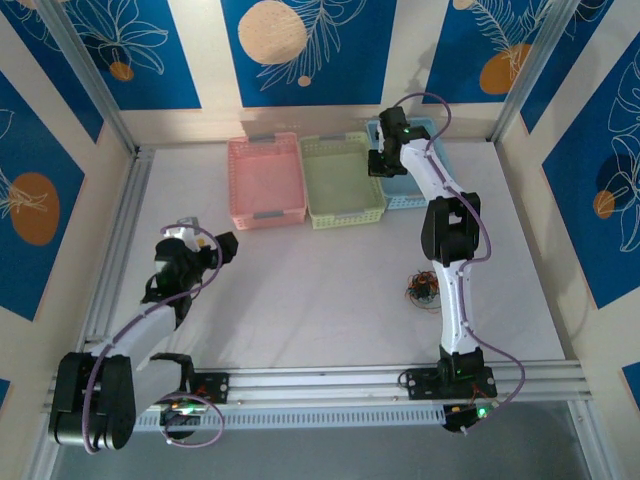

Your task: Untangle the cables

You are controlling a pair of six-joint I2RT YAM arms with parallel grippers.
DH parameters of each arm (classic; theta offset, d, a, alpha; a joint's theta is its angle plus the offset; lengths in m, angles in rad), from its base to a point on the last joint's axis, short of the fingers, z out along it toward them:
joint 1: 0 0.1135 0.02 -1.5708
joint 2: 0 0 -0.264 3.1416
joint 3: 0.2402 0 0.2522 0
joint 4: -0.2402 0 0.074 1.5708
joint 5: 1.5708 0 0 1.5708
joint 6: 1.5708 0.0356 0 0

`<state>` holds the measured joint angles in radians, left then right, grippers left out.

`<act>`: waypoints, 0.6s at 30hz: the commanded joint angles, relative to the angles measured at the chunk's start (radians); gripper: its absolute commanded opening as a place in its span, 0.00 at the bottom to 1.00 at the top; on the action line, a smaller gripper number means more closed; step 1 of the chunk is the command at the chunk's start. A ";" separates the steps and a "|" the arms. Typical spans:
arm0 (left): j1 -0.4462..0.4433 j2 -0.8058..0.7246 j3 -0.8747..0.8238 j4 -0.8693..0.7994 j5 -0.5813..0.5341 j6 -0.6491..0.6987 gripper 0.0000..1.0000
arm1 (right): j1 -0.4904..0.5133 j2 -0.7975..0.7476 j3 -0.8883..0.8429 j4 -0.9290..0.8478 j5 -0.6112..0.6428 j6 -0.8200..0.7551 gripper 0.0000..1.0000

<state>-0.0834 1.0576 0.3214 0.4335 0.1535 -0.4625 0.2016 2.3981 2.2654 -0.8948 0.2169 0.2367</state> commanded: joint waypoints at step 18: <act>-0.004 0.033 0.016 0.026 0.032 0.007 0.95 | 0.035 0.032 0.079 -0.036 0.008 0.151 0.19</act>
<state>-0.0834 1.0897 0.3214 0.4335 0.1585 -0.4625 0.2253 2.4409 2.3322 -0.9043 0.2333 0.3645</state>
